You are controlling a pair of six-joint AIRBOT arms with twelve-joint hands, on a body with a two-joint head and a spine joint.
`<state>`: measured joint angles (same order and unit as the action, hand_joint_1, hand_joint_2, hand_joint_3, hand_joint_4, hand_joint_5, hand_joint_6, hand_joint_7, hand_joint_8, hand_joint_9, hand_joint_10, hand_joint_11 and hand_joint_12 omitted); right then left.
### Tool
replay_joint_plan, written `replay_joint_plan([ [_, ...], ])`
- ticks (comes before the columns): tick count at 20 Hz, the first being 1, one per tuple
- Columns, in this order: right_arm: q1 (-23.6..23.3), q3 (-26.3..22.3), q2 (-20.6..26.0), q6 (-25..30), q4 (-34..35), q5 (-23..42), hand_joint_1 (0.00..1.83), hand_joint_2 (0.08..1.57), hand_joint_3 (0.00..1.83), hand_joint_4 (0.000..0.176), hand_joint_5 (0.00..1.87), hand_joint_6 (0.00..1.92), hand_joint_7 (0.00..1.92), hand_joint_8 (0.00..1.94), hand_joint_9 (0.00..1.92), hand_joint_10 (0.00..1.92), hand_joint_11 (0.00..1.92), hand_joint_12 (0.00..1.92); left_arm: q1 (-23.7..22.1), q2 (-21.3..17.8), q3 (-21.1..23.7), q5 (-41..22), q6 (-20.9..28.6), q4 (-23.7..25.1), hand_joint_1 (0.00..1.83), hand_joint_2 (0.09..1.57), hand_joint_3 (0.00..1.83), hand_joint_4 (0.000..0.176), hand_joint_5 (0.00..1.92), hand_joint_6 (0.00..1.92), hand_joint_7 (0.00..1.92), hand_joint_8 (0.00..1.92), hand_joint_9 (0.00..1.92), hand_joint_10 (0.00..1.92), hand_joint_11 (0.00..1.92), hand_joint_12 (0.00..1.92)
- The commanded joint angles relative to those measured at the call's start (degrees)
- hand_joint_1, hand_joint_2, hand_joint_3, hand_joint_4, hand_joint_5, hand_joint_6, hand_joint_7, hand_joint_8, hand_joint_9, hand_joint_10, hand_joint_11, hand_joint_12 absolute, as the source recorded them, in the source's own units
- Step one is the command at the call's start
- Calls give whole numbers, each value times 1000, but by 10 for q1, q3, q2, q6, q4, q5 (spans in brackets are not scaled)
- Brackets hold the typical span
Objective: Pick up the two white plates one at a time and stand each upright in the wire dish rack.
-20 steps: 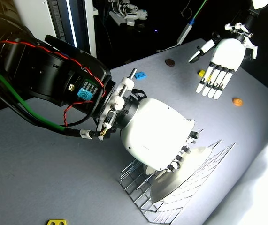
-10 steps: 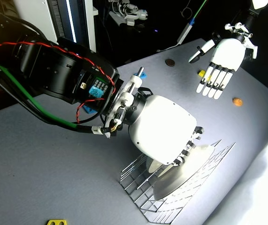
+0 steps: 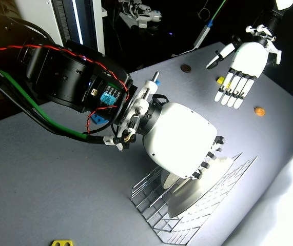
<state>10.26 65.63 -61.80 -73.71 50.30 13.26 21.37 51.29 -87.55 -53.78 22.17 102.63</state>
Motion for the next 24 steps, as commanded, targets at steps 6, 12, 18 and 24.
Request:
replay_joint_plan([
  [6,-13,0,11,5,-10,49,1149,1162,0,0,874,1139,919,432,1003,152,665,938,-7,-3,-2,-7,1,-35,0,1133,3,0,5,2,0,0,0,0,0,0],
  [12,-13,0,12,5,-14,49,1117,1045,0,0,849,35,897,1,909,0,556,933,-7,-3,-2,-7,1,-35,0,1130,1,0,0,0,0,0,0,0,0,0],
  [18,-19,0,13,5,-20,49,1106,1034,0,0,837,9,880,4,884,2,517,953,-7,-3,-2,-7,1,-35,0,1128,0,0,0,0,0,0,0,0,0,0],
  [24,-37,-5,21,5,-21,49,1100,1001,0,0,828,1,873,0,864,0,466,981,-7,-3,-1,-9,3,-35,0,1127,0,0,0,0,0,0,0,0,0,0],
])
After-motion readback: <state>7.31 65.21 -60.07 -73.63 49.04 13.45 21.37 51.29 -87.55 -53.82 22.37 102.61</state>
